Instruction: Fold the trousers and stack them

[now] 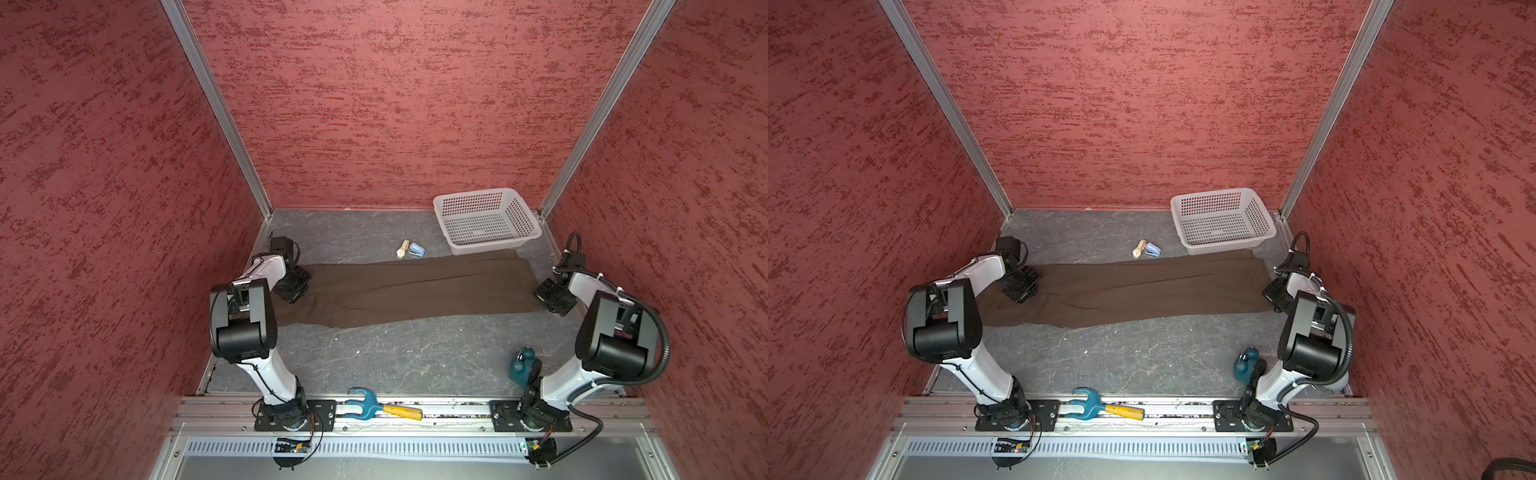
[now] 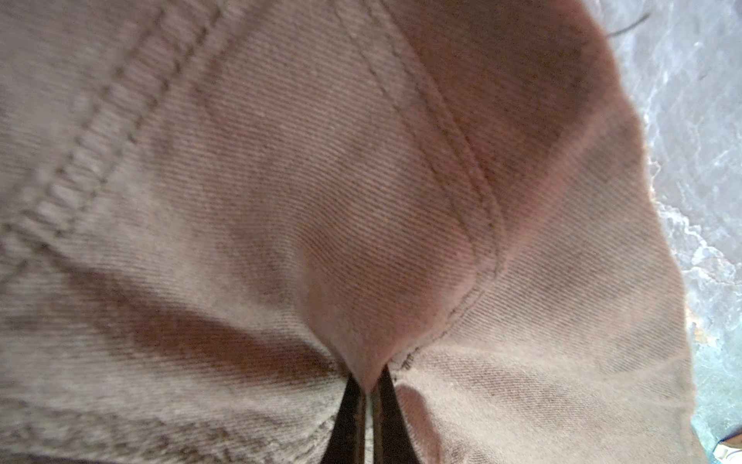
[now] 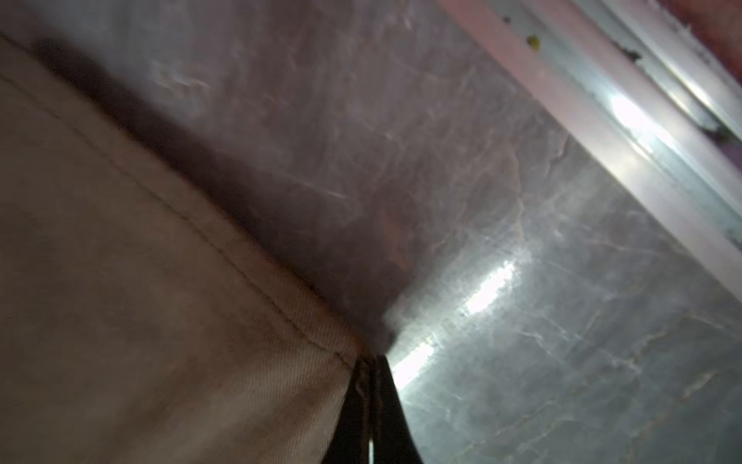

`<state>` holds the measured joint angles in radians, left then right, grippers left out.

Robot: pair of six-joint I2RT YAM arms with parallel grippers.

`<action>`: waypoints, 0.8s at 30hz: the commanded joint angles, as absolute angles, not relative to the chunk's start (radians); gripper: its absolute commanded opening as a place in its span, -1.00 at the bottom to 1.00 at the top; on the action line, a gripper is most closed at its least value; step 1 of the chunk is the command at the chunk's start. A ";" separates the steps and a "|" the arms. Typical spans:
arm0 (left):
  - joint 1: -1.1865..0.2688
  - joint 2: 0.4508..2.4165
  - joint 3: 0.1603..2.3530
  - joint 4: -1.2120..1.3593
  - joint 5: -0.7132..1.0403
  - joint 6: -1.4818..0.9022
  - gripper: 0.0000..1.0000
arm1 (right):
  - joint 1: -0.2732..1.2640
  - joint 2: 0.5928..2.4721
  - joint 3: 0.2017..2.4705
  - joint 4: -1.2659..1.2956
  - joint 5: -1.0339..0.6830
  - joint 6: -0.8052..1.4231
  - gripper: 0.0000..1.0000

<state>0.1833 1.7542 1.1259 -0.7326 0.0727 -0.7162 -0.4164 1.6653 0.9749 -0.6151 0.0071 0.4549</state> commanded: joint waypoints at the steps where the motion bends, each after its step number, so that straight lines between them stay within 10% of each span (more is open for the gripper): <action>1: 0.202 1.754 1.139 -0.755 0.043 -0.694 -1.00 | -0.430 1.662 0.969 -0.584 0.064 0.439 -0.70; 7: 0.168 1.713 1.156 -0.791 0.033 -0.685 -0.07 | -0.430 1.614 1.041 -0.559 0.002 0.462 -0.26; 24: -0.346 1.766 1.399 -0.751 -0.002 -0.678 0.08 | -0.199 1.746 1.082 -0.386 -0.043 0.463 -0.28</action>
<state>-0.2993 1.6928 1.3800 -0.7849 -0.0330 -0.6796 -0.2222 1.7000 1.0687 -0.4252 -0.0479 0.4633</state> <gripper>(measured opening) 0.540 0.360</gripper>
